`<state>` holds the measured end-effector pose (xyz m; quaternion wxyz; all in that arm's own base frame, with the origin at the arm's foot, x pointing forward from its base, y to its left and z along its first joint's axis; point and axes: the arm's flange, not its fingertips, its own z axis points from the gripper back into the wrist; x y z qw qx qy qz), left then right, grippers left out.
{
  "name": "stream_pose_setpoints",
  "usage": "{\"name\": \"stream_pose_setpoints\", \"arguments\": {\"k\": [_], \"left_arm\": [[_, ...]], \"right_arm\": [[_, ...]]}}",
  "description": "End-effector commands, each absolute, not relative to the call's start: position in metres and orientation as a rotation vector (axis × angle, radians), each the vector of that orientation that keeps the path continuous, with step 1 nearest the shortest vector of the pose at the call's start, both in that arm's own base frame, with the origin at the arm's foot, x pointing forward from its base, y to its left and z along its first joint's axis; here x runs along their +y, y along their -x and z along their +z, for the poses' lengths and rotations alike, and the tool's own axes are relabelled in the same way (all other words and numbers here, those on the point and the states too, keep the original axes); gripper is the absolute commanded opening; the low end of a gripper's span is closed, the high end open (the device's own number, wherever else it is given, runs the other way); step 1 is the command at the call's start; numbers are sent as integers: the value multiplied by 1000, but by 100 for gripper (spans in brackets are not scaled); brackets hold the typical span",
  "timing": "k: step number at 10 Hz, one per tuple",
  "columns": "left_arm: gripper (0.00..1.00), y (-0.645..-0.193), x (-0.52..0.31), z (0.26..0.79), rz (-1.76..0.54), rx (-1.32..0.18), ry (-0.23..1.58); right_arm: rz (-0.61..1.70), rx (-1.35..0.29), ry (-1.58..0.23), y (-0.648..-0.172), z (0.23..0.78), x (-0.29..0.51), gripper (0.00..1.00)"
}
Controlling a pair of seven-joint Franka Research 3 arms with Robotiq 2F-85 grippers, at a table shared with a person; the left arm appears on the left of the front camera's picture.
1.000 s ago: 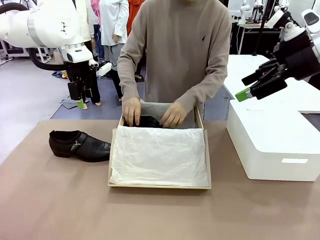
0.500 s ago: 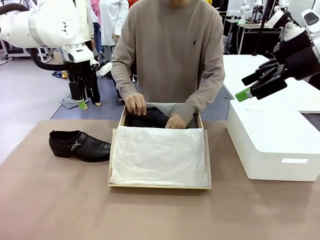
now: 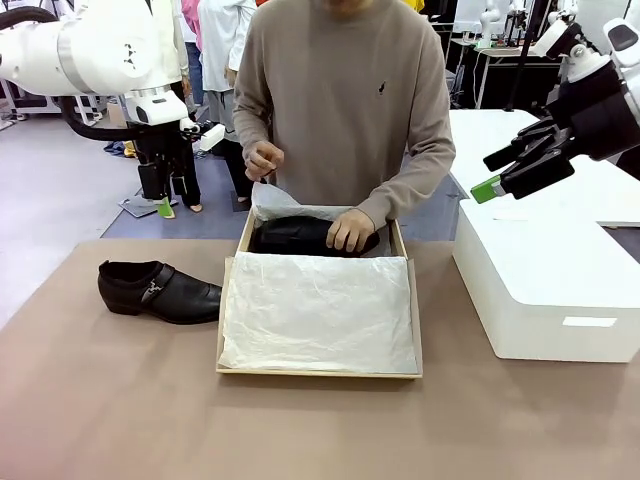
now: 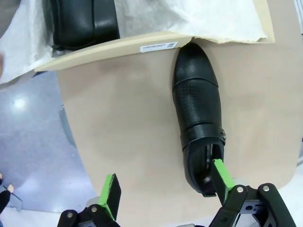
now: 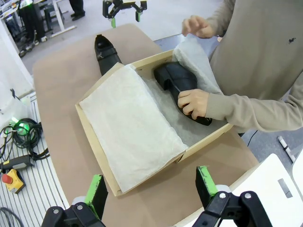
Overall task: Pack the shoes into the box.
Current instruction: Place the other shoe of the Shoes into the Shoes Box.
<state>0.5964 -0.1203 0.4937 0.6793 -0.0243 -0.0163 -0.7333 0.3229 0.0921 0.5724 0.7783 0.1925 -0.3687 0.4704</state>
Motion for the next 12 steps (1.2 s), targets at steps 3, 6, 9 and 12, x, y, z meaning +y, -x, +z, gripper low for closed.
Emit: {"name": "stream_pose_setpoints", "arguments": {"k": [3, 6, 9, 12], "left_arm": [[100, -579, -85, 491, -1596, -18, 39], [100, -575, -61, 468, -1569, -32, -14], [100, -585, -48, 449, -1553, -20, -66], [100, -590, -50, 449, -1555, -25, -40]], "right_arm": [[1027, -810, -435, -325, 573, 92, 100], [1027, -810, -435, -325, 573, 92, 100], [1027, -810, -435, -325, 573, 92, 100], [1027, -810, -435, -325, 573, 92, 100]]}}
